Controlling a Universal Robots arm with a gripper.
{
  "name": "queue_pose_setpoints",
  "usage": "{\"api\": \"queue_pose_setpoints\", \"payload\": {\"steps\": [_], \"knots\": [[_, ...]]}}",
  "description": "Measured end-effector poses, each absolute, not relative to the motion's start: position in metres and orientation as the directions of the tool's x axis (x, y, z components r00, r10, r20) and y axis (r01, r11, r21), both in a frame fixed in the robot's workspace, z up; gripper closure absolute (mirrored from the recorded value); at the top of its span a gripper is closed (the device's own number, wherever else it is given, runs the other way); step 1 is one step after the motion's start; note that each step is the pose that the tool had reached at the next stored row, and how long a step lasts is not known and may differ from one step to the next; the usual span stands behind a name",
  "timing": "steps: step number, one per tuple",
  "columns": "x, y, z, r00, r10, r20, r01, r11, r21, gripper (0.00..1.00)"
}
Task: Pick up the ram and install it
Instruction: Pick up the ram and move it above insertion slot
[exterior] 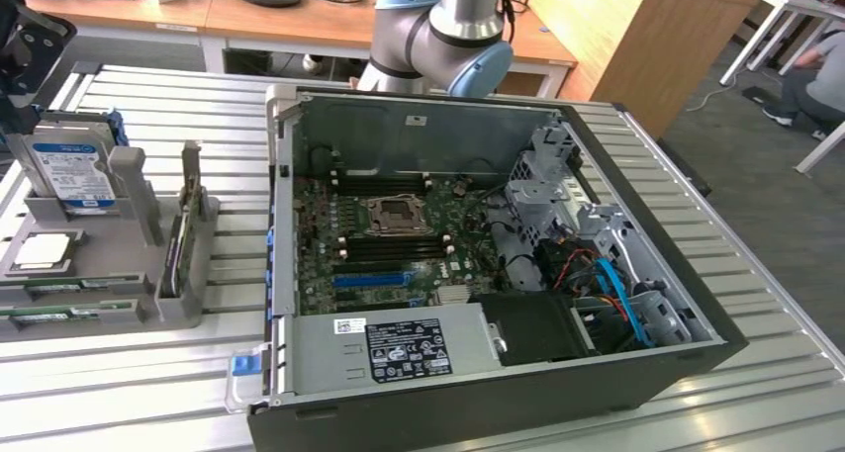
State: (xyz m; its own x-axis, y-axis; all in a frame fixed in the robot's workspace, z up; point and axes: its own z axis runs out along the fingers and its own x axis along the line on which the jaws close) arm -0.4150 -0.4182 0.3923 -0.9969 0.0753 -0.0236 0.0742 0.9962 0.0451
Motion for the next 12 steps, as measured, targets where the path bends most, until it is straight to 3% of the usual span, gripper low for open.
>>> {"api": "queue_pose_setpoints", "payload": {"steps": [12], "knots": [[-0.4150, -0.4182, 0.3920, -0.997, 0.068, -0.024, 0.067, 0.997, 0.045, 0.89]]}}
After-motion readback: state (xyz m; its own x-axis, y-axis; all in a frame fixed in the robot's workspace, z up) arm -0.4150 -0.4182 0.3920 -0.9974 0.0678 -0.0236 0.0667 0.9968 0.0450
